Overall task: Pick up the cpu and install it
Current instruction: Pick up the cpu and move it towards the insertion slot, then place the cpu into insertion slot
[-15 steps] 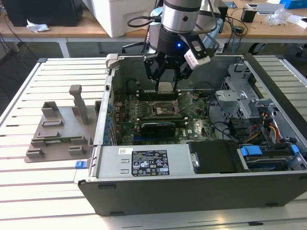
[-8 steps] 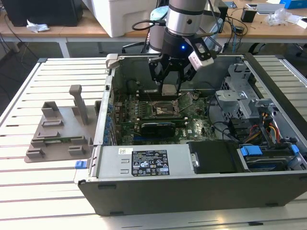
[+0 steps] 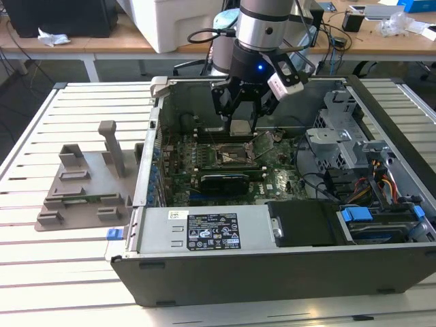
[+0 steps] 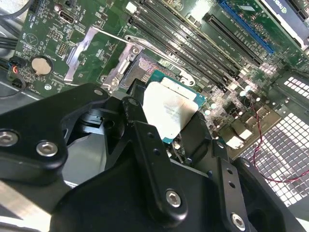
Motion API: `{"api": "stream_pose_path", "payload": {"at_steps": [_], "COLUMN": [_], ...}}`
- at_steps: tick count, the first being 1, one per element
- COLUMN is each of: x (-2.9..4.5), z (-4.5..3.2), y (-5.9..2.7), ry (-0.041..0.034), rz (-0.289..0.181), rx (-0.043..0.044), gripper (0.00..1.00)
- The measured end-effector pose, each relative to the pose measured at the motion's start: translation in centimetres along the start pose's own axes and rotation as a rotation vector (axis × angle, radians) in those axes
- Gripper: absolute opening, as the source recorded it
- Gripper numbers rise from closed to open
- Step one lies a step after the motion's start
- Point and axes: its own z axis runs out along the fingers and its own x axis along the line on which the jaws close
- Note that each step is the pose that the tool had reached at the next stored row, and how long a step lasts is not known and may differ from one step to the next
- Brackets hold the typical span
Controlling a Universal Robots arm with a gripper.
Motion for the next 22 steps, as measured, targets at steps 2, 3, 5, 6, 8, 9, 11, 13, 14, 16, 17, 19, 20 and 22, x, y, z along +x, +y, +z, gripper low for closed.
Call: {"api": "stream_pose_path", "payload": {"at_steps": [2,3,5,6,8,9,11,13,14,16,17,19,20,22], "x": [0.0,0.0,0.0,-0.01,-0.01,-0.01,-0.01,-0.01,-0.01,-0.01,-0.02,-0.02,-0.02,-0.02], "z": [0.0,0.0,0.0,0.0,0.01,0.01,0.03,0.04,0.04,0.07,0.07,0.08,0.08,0.09], "y": [0.0,0.0,0.0,0.0,0.0,0.0,0.0,0.0,0.0,0.0,0.0,0.0,0.0,0.0], "ry": [0.0,0.0,0.0,0.0,0.0004,0.0006,0.0011,0.0012,0.0014,0.0019,0.002,0.0024,0.0025,0.0028], "rz": [0.0,0.0,0.0,0.0,0.039,0.075,0.15,0.176,0.204,0.277,0.302,0.351,0.371,0.408], "rx": [-0.0001,-0.0001,-0.0001,-0.0001,-0.0014,-0.0042,-0.0109,-0.0129,-0.0148,-0.0195,-0.021,-0.0248,-0.0265,-0.0296], "gripper": [0.55,0.55,0.55,0.55,0.55,0.55,0.55,0.55,0.55,0.55,0.55,0.55,0.55,0.55]}}
